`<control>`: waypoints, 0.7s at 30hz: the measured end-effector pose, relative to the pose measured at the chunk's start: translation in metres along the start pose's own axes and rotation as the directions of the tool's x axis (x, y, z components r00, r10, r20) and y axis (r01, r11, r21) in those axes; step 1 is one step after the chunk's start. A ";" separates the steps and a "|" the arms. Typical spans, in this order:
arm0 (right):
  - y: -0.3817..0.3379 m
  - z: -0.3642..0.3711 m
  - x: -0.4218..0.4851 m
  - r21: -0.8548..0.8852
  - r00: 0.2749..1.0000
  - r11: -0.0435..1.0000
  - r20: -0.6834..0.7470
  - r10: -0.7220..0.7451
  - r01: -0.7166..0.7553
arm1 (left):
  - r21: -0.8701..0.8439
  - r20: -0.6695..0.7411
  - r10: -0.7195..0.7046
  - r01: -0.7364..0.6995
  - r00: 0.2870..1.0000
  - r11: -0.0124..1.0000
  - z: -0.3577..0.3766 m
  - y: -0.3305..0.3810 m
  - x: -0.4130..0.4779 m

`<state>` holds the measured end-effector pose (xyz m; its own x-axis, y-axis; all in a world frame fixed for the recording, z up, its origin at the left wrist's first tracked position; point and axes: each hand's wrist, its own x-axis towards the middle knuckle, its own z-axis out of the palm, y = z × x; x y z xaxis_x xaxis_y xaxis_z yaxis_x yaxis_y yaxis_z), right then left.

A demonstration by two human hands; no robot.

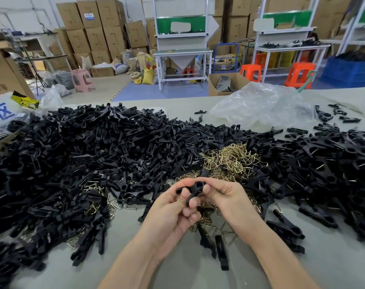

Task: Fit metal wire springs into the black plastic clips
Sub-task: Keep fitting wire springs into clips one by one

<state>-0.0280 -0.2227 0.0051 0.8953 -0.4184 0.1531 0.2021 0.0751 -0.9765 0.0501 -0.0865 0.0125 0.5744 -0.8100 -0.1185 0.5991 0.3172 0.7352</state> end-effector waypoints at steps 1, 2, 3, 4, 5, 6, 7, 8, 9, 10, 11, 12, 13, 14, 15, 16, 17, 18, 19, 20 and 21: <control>0.000 0.000 0.000 0.003 1.000 1.000 -0.007 -0.003 0.003 | -0.006 0.007 0.001 -0.001 1.000 1.000 0.000 0.000 0.000; 0.000 0.000 0.001 0.014 1.000 1.000 -0.019 -0.003 0.003 | -0.013 0.022 0.004 -0.004 1.000 1.000 0.001 0.000 0.001; 0.000 -0.001 0.001 0.035 1.000 0.999 -0.027 0.004 -0.003 | -0.012 0.034 0.008 -0.008 0.999 1.000 0.003 0.000 0.001; 0.000 -0.002 0.002 0.062 1.000 0.998 -0.027 0.013 -0.011 | 0.003 0.037 0.016 -0.016 0.999 1.000 0.004 0.000 0.003; 0.000 -0.003 0.002 0.091 1.000 0.996 -0.021 0.019 -0.017 | 0.027 0.033 0.026 -0.027 0.999 0.999 0.004 0.000 0.004; 0.001 -0.003 0.003 0.120 1.000 0.993 -0.017 0.021 -0.019 | 0.053 0.027 0.038 -0.039 0.999 0.998 0.004 0.000 0.005; 0.000 -0.005 0.004 0.149 1.000 0.989 -0.020 0.021 -0.018 | 0.077 0.019 0.051 -0.053 0.999 0.996 0.003 0.001 0.006; 0.000 -0.006 0.005 0.185 0.999 0.983 -0.035 0.022 -0.015 | 0.098 0.007 0.066 -0.067 0.998 0.993 0.002 0.002 0.006; -0.001 -0.008 0.006 0.234 0.998 0.972 -0.063 0.025 -0.010 | 0.115 -0.015 0.086 -0.084 0.996 0.990 0.000 0.003 0.006; -0.003 -0.011 0.006 0.295 0.995 0.956 -0.098 0.034 -0.004 | 0.132 -0.047 0.117 -0.110 0.992 0.985 -0.002 0.004 0.006; -0.006 -0.014 0.006 0.370 0.990 0.929 -0.132 0.049 0.004 | 0.157 -0.076 0.153 -0.140 0.985 0.978 -0.004 0.005 0.005; -0.010 -0.018 0.005 0.456 0.985 0.890 -0.157 0.065 0.014 | 0.188 -0.092 0.184 -0.165 0.979 0.968 -0.004 0.007 0.004; -0.017 -0.023 0.004 0.543 0.981 0.839 -0.179 0.071 0.039 | 0.218 -0.095 0.202 -0.177 0.975 0.960 -0.004 0.008 0.003; -0.027 -0.031 0.003 0.623 0.975 0.777 -0.213 0.056 0.092 | 0.242 -0.086 0.207 -0.181 0.975 0.953 -0.002 0.008 0.003; -0.039 -0.041 0.003 0.695 0.962 0.695 -0.273 0.019 0.184 | 0.262 -0.074 0.207 -0.181 0.976 0.948 0.000 0.009 0.003; -0.053 -0.053 0.003 0.757 0.938 0.584 -0.347 -0.021 0.293 | 0.272 -0.069 0.206 -0.180 0.976 0.945 0.001 0.008 0.003; -0.067 -0.066 0.004 0.801 0.915 0.465 -0.400 -0.055 0.378 | 0.272 -0.071 0.210 -0.183 0.975 0.945 0.002 0.007 0.003; -0.080 -0.076 0.004 0.824 0.900 0.372 -0.426 -0.089 0.427 | 0.262 -0.072 0.222 -0.197 0.972 0.945 0.002 0.007 0.004; -0.091 -0.083 0.005 0.830 0.897 0.342 -0.424 -0.127 0.441 | 0.249 -0.069 0.241 -0.218 0.968 0.944 0.002 0.006 0.005; -0.097 -0.084 0.006 0.821 0.904 0.379 -0.403 -0.143 0.426 | 0.235 -0.059 0.262 -0.241 0.963 0.942 0.002 0.007 0.005; -0.097 -0.081 0.007 0.795 0.919 0.466 -0.372 -0.133 0.389 | 0.226 -0.045 0.275 -0.258 0.961 0.939 0.001 0.008 0.005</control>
<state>-0.0737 -0.3064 0.0885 0.6477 -0.7312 0.2142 0.7583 0.5912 -0.2747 0.0571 -0.0891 0.0182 0.7412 -0.6688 0.0580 0.2886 0.3954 0.8720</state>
